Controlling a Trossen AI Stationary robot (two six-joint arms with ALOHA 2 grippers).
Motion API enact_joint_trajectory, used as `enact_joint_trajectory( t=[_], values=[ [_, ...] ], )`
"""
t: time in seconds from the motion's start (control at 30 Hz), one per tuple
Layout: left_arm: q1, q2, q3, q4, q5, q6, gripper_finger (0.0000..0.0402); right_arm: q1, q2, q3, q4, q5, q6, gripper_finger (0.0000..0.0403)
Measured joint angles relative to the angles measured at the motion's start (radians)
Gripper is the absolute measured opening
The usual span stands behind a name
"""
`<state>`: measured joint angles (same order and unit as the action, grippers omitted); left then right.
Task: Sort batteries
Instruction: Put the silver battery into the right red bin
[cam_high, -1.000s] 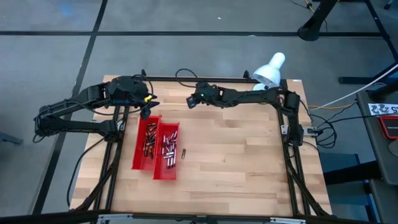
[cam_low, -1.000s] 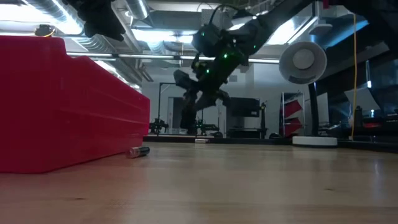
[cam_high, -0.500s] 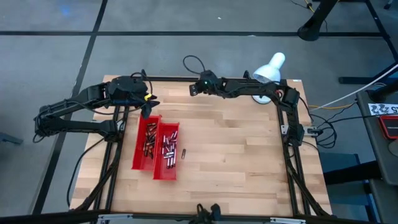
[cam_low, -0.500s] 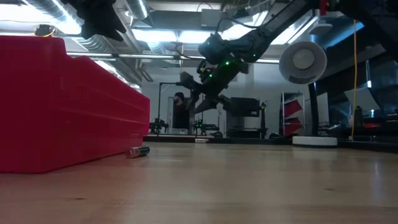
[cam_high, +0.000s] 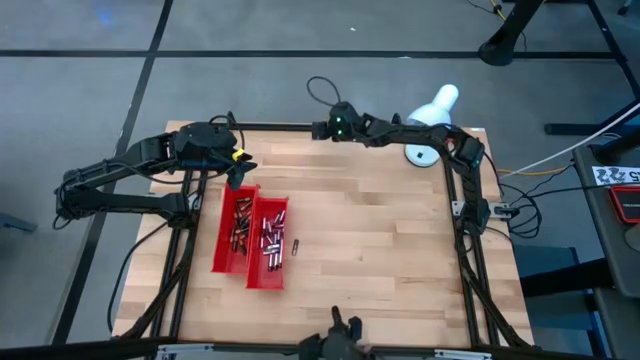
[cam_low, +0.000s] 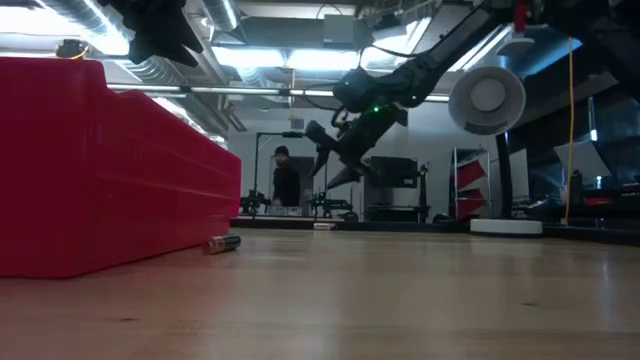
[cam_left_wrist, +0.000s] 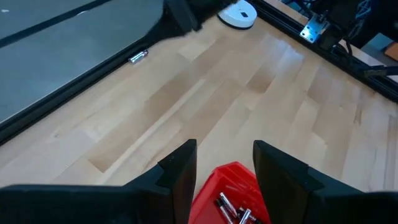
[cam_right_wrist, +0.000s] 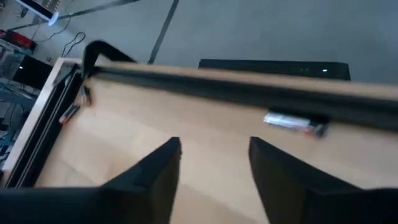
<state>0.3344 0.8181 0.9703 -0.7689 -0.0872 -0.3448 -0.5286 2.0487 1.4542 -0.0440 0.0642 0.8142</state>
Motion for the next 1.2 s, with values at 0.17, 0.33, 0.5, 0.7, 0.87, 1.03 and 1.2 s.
enact_joint_trajectory(
  t=[0.17, 0.33, 0.5, 0.7, 0.87, 1.03, 1.2],
  values=[
    [0.0, 0.0, 0.0, 0.001, 0.0, 0.01, 0.0147, -0.032, 0.009, 0.066, -0.043, -0.032, -0.021, 0.0259],
    [0.0, 0.0, 0.0, 0.002, 0.0, 0.011, 0.0147, -0.033, 0.096, 0.264, -0.301, 0.002, -0.091, 0.0302],
    [0.002, 0.001, 0.0, -0.001, 0.002, 0.017, 0.0147, -0.035, 0.262, 0.551, -0.65, 0.056, -0.111, 0.03],
    [0.002, 0.001, 0.0, -0.008, 0.006, 0.045, 0.0147, -0.038, 0.41, 0.746, -0.813, 0.003, -0.104, 0.0299],
    [0.002, 0.001, 0.0, -0.009, 0.009, 0.06, 0.0147, -0.041, 0.464, 0.777, -0.884, 0.007, -0.102, 0.03],
    [0.001, 0.001, 0.0, -0.008, 0.023, 0.087, 0.0147, -0.043, 0.469, 0.778, -0.854, 0.019, -0.079, 0.0314],
    [0.001, 0.001, 0.0, -0.008, 0.025, 0.094, 0.0147, -0.044, 0.469, 0.778, -0.821, 0.038, -0.057, 0.0321]
  ],
)
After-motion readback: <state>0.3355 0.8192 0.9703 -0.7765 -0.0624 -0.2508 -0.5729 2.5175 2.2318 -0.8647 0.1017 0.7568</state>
